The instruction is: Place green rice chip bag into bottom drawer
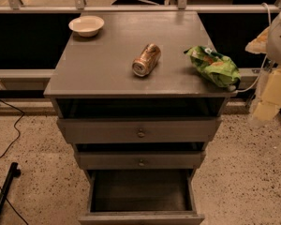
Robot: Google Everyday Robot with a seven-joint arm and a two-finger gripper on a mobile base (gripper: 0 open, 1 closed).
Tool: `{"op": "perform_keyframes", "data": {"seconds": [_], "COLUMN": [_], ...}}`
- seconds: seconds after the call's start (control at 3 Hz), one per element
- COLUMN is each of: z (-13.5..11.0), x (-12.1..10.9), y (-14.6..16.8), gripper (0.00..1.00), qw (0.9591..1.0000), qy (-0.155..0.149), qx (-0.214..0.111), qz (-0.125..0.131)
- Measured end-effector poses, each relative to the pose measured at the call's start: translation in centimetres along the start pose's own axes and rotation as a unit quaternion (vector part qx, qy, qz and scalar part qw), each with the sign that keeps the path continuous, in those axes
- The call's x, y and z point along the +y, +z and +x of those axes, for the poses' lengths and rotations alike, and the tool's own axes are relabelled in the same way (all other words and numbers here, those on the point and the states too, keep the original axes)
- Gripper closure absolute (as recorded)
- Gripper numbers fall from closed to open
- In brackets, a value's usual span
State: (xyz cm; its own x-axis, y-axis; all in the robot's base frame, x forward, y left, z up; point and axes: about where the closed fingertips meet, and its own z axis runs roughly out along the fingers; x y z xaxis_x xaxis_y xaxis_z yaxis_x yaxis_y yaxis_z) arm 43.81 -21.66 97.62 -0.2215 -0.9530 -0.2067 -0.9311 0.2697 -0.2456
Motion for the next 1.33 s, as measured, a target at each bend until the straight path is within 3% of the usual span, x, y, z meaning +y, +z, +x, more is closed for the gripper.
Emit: {"op": "perform_keyframes", "data": {"seconds": [0.33,1.0,1.33], "z": [0.0,-1.8,-1.7], "x": [0.0,-6.5,-10.4], "y": [0.0,3.6,6.2], "gripper": [0.0,0.0,0.0], "qw": [1.0,0.9981,0.9951], "qy": [0.0,0.038,0.08], "qx": [0.0,0.033,0.032], "qz": [0.0,0.036,0.049]}}
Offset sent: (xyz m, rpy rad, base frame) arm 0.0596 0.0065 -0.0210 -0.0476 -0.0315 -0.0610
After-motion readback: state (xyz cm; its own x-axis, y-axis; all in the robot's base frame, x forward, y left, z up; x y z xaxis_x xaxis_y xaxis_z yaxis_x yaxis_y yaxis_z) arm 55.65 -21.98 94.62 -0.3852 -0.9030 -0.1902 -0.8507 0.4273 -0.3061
